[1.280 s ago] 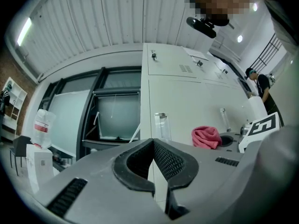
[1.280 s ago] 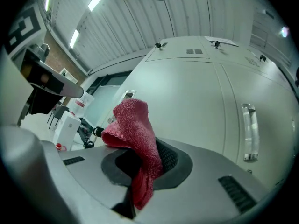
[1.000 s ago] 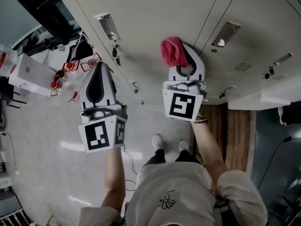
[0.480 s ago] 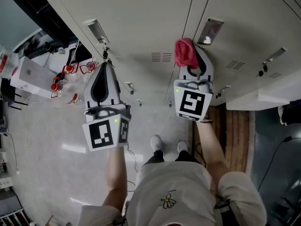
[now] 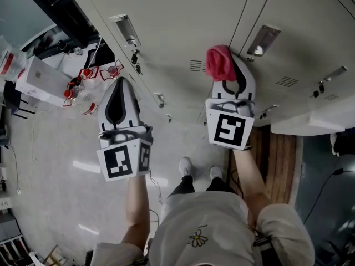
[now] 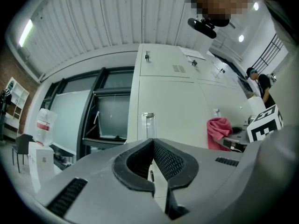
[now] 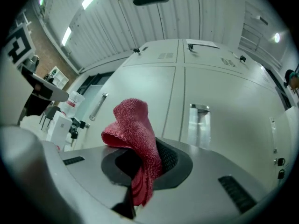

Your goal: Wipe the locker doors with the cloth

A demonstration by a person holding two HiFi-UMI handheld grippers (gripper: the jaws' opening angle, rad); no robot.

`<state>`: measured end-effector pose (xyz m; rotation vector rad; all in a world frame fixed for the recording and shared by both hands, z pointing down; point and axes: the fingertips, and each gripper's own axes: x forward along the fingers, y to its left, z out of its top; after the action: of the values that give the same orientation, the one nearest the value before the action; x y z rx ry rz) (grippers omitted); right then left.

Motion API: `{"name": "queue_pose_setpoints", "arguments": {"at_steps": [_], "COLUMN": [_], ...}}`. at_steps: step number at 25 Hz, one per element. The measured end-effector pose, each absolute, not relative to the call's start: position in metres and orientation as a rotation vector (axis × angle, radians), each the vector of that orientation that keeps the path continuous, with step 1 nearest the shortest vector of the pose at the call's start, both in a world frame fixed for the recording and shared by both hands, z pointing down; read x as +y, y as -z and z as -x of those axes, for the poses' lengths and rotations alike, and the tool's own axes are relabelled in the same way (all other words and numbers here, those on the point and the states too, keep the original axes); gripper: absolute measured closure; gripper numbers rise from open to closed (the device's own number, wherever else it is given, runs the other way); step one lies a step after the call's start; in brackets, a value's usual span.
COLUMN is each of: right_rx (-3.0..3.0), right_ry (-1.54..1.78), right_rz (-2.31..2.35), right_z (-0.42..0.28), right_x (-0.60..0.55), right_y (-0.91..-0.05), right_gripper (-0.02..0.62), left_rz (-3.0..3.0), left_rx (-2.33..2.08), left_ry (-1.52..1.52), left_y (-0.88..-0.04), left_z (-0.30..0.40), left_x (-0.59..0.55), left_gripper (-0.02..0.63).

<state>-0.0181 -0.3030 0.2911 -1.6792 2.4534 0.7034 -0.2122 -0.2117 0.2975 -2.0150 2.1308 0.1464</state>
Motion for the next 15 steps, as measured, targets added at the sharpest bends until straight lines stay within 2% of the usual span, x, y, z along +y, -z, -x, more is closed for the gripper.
{"name": "queue_pose_setpoints", "arguments": {"at_steps": [3,10,15], "right_rx": [2.471,2.768,2.748], "right_ry": [-0.639,-0.651,-0.756], "right_rz": [1.525,1.307,1.285], "right_z": [0.064,0.188,0.248], "right_x": [-0.283,-0.249,-0.253], "right_y": [-0.286,-0.336,-0.351], "right_gripper": [0.563,0.563,0.563], "left_rz": [1.99,1.973,1.886], "left_rx": [2.159,2.223,2.301], "left_ry": [-0.135,-0.087,-0.087], "left_y": [-0.305,-0.331,-0.336], "left_z": [0.228,0.261,0.307], "left_x": [-0.206,-0.191,-0.181], "left_gripper": [0.591,0.591,0.591]}}
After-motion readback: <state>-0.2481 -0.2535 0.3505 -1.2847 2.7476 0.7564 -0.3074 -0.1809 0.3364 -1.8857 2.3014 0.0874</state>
